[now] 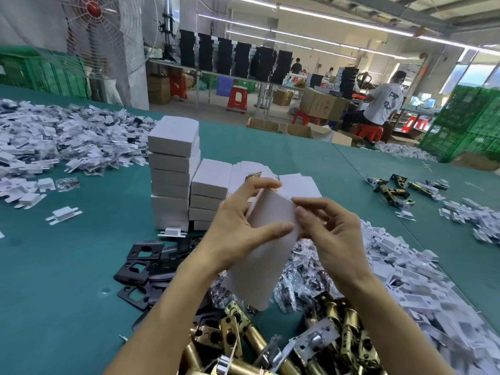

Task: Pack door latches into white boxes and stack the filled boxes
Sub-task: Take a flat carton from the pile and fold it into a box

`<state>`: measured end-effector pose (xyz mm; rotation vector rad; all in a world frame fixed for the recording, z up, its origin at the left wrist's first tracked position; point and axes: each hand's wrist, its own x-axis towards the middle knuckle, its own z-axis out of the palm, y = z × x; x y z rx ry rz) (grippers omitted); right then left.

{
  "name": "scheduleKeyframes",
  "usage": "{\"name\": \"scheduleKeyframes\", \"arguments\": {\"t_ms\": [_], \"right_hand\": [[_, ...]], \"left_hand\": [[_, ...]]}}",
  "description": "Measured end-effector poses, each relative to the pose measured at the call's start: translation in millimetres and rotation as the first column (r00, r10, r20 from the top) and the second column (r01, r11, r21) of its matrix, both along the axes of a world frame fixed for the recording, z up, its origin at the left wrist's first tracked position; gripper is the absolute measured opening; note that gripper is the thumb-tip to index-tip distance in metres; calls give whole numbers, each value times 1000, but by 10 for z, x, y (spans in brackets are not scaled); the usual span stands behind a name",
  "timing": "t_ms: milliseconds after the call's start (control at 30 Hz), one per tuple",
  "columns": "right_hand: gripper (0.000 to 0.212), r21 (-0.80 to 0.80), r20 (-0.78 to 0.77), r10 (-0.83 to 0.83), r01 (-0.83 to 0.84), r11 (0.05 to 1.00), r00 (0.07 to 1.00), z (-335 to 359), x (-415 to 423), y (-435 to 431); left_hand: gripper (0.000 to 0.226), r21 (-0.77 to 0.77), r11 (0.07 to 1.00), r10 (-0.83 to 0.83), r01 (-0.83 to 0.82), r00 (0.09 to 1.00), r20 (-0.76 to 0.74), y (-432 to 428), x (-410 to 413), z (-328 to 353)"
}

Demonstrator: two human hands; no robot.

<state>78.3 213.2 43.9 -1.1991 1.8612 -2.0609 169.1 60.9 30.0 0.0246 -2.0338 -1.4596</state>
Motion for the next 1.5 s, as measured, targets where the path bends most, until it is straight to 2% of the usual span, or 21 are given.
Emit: {"name": "scheduleKeyframes", "arguments": {"t_ms": [167, 400, 600, 700, 800, 867, 933, 967, 1000, 1033, 1067, 1133, 1167, 1233, 1300, 1333, 1400, 1500], "right_hand": [[17, -13, 40, 76, -76, 997, 996, -30, -74, -9], [20, 40, 124, 160, -166, 985, 979, -26, -166, -3], [20, 76, 75, 152, -158, 985, 985, 51, -170, 32], [18, 117, 37, 130, -133, 984, 991, 61, -185, 46], [20, 80, 2, 65, -65, 995, 998, 81, -186, 16], [32, 28, -44, -21, 22, 999, 999, 101, -189, 10], [50, -3, -132, -134, 135, 991, 982, 115, -197, 19], [56, -10, -190, -173, 174, 985, 966, 113, -195, 17], [59, -12, -249, -190, 194, 981, 950, 108, -188, 12], [61, -12, -309, -191, 197, 980, 932, 98, -174, 3], [61, -7, -373, -179, 190, 982, 911, 86, -156, -13], [57, 33, -505, -113, 150, 988, 856, 46, -113, -55], [57, 73, -558, -56, 116, 991, 828, 12, -85, -78], [55, 168, -619, 61, 56, 984, 783, -69, -35, -115], [45, 268, -613, 153, 21, 963, 775, -102, -23, -129], [38, 334, -593, 201, 10, 943, 780, -92, -36, -126], [30, 461, -536, 269, 10, 887, 800, -66, -52, -102], [21, 441, -463, 137, 93, 893, 876, -73, -14, -78]], "left_hand": [[33, 133, 990, -44, 46, 999, -18, 10, -7, 29], [18, 167, 982, -86, 92, 996, -39, 11, -1, 41], [10, 185, 977, -97, 109, 993, -75, 19, -9, 36], [15, 159, 984, -68, 79, 995, -74, 11, -31, 12], [26, 95, 996, -3, 6, 1000, -31, 29, -50, 10], [41, 43, 987, 158, -158, 987, -14, 31, -68, 13], [34, 108, 924, 370, -367, 929, -7, 22, -54, 51], [35, 222, 890, 398, -399, 916, 53, 10, -41, 68], [48, 378, 854, 328, -358, 934, 142, -10, -44, 73], [66, 560, 786, 160, -263, 961, 227, -31, -60, 63], [81, 718, 682, -55, -139, 969, 240, -42, -61, 48], [92, 887, 446, -399, 118, 914, 79, -59, -43, 24], [91, 909, 355, -481, 216, 877, -20, -69, -34, 12], [88, 932, 233, -480, 277, 867, -137, -85, -29, 9], [79, 956, 189, -406, 224, 904, -132, -82, -38, 19], [70, 959, 224, -345, 173, 934, -88, -82, -43, 25], [63, 917, 398, -204, 43, 978, 43, -95, -34, 40], [72, 758, 651, -32, -50, 995, 93, -131, 0, 92]]}}
